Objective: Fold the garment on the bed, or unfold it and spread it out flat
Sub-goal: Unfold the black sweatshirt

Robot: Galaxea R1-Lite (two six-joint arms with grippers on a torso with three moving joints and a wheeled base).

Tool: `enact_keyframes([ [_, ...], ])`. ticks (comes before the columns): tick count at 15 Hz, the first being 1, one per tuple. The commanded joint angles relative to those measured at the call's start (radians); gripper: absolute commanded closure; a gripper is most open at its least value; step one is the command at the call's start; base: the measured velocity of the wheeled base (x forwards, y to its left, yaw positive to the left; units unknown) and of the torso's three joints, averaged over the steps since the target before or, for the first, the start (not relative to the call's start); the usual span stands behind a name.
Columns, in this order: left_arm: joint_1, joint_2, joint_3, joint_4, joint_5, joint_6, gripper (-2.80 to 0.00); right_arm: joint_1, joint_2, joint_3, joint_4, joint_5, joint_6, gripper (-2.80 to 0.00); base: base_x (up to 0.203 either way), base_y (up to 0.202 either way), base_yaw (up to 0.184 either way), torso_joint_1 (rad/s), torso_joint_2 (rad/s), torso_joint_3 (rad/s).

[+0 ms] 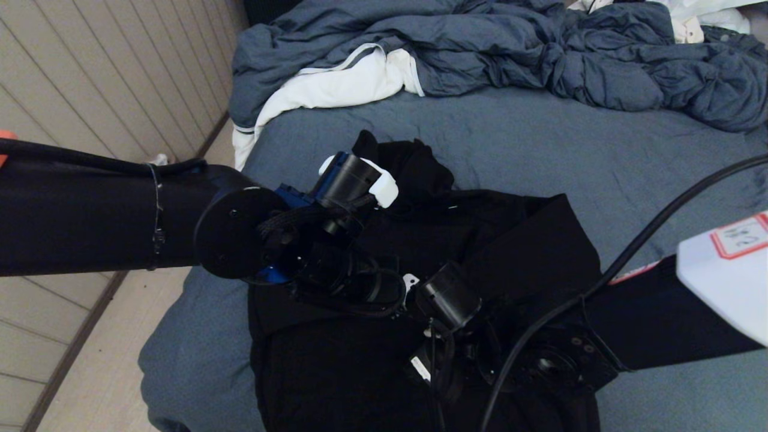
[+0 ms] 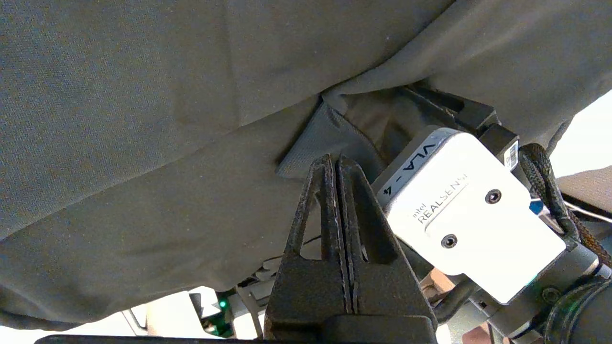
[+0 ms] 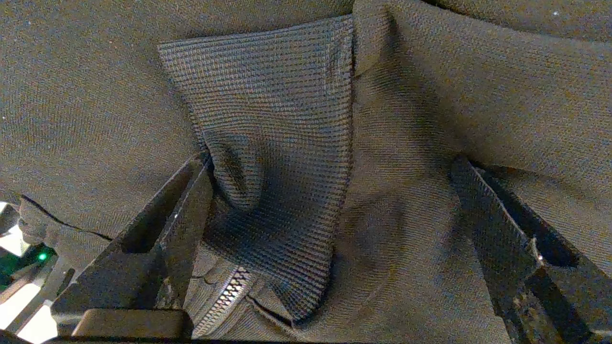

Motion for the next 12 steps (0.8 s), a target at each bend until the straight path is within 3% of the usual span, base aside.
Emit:
enact_keyframes([
  [1, 0.0, 0.0, 0.0, 0.003, 0.001, -0.004, 0.0, 0.0, -0.005, 0.014, -0.008, -0.003, -0.004, -2.8, 0.0, 0.0, 0.0, 0.0, 0.0, 0.0],
  [12, -0.002, -0.002, 0.0, 0.003, 0.001, -0.004, 0.0, 0.0, 0.0, 0.013, -0.017, 0.0, -0.013, -2.8, 0.0, 0.0, 0.0, 0.0, 0.0, 0.0],
])
